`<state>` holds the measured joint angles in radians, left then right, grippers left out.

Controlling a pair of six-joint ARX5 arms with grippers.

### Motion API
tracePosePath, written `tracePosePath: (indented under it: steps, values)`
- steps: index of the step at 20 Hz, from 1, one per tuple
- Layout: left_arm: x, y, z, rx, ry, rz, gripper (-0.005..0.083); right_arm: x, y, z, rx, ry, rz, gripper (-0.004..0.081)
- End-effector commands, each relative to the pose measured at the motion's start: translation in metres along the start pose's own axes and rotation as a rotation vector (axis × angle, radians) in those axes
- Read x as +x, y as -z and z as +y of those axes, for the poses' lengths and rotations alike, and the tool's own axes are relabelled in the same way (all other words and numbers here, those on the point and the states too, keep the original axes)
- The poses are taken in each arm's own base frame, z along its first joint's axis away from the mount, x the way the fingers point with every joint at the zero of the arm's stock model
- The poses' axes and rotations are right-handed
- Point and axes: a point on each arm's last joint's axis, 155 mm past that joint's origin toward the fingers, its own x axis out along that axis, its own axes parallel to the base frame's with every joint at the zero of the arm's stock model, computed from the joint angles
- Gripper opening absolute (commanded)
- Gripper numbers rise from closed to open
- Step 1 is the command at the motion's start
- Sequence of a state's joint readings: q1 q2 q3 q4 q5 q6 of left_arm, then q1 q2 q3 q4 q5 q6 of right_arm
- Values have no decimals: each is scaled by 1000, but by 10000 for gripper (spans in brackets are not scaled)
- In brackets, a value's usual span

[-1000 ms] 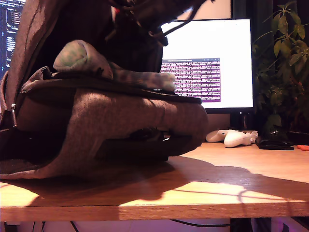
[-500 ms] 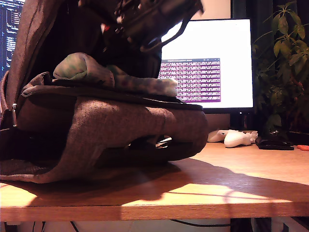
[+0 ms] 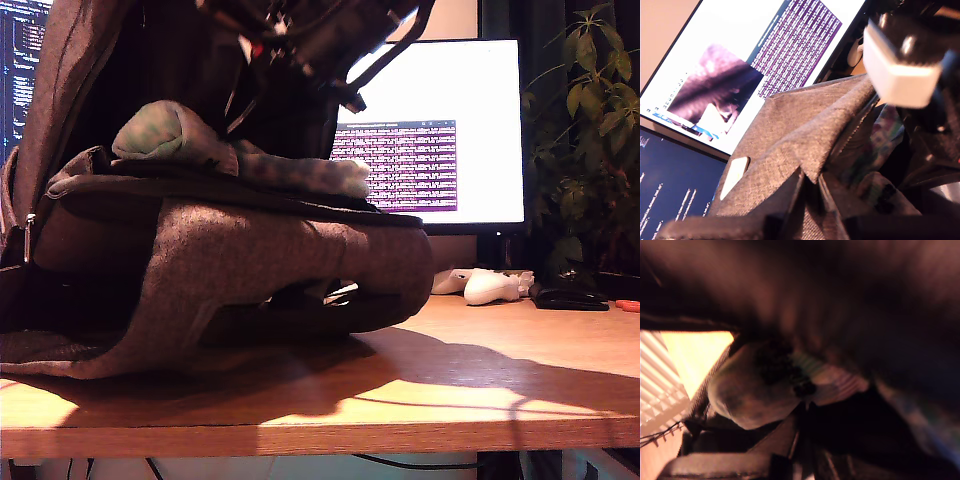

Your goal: Pack the pair of socks inside the grey Google backpack

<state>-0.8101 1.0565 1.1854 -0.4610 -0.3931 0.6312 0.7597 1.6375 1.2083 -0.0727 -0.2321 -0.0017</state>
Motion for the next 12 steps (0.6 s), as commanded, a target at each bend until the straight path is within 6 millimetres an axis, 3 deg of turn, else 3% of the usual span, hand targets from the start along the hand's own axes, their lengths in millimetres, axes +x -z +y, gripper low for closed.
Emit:
tracePosePath:
  steps: [1,5,10,12]
  values:
    - [-17,-34,27,-53,-60,-115,-21,15,7,-2,5,-2,-1,-12]
    - [-20,-40,29,-87,-55,-135,-21,34,1,2,30,-18,-63,-12]
    - [-23,-46,21,-85,-27,-148,-21,55,-30,17,104,-56,-238,-12]
    - [-24,-45,20,-90,-25,-144,-21,60,-33,20,108,-57,-241,-12]
